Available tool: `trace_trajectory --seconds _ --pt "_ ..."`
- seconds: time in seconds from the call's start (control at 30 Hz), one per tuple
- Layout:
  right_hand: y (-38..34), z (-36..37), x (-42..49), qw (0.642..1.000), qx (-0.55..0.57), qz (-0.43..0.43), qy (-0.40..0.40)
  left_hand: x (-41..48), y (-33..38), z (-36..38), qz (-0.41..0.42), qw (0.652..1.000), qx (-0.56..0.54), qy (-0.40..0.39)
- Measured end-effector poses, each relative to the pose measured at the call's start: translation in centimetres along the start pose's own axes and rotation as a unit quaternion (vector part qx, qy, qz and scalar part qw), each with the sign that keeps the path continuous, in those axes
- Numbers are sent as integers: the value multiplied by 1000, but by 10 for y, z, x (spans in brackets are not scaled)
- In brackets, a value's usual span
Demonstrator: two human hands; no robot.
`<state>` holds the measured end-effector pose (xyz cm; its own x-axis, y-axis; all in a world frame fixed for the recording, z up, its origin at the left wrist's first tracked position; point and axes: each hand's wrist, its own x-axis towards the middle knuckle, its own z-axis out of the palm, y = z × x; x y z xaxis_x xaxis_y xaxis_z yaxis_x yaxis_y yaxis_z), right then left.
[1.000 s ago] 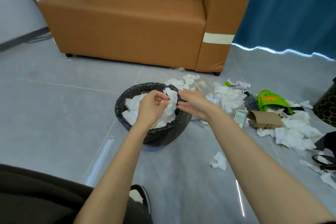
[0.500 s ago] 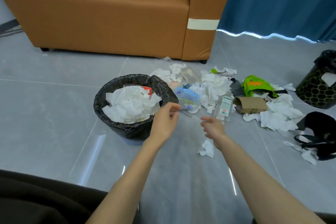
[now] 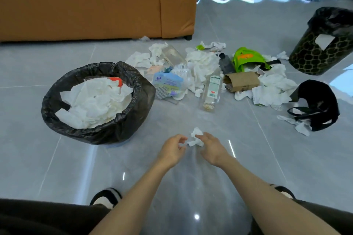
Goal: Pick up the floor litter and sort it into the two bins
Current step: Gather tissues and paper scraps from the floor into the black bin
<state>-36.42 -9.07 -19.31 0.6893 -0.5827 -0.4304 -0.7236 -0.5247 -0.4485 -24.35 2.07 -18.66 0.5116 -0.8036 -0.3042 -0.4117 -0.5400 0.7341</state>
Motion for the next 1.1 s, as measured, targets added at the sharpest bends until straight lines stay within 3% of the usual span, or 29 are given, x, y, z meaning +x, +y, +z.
trace_trajectory --seconds 0.17,0.23,0.5,0.63,0.77,0.9,1.1 --pt "7 12 10 998 -48 -2 -29 8 -13 16 -12 1000 19 -10" --pt "8 17 11 999 -45 -7 -7 10 -17 22 -19 999 23 -11" --pt "5 38 -6 996 77 34 25 -9 -29 32 -38 996 45 -70" --pt "-3 43 -18 977 191 84 52 -23 -31 28 -12 996 50 -76" --pt "-27 22 -23 939 314 48 132 -29 -21 5 -10 1000 -19 7" --pt "-69 -22 -25 915 372 -51 149 -31 9 -46 28 993 -41 106" --pt "-147 -78 -30 878 394 -191 195 -43 43 -130 70 949 -124 283"
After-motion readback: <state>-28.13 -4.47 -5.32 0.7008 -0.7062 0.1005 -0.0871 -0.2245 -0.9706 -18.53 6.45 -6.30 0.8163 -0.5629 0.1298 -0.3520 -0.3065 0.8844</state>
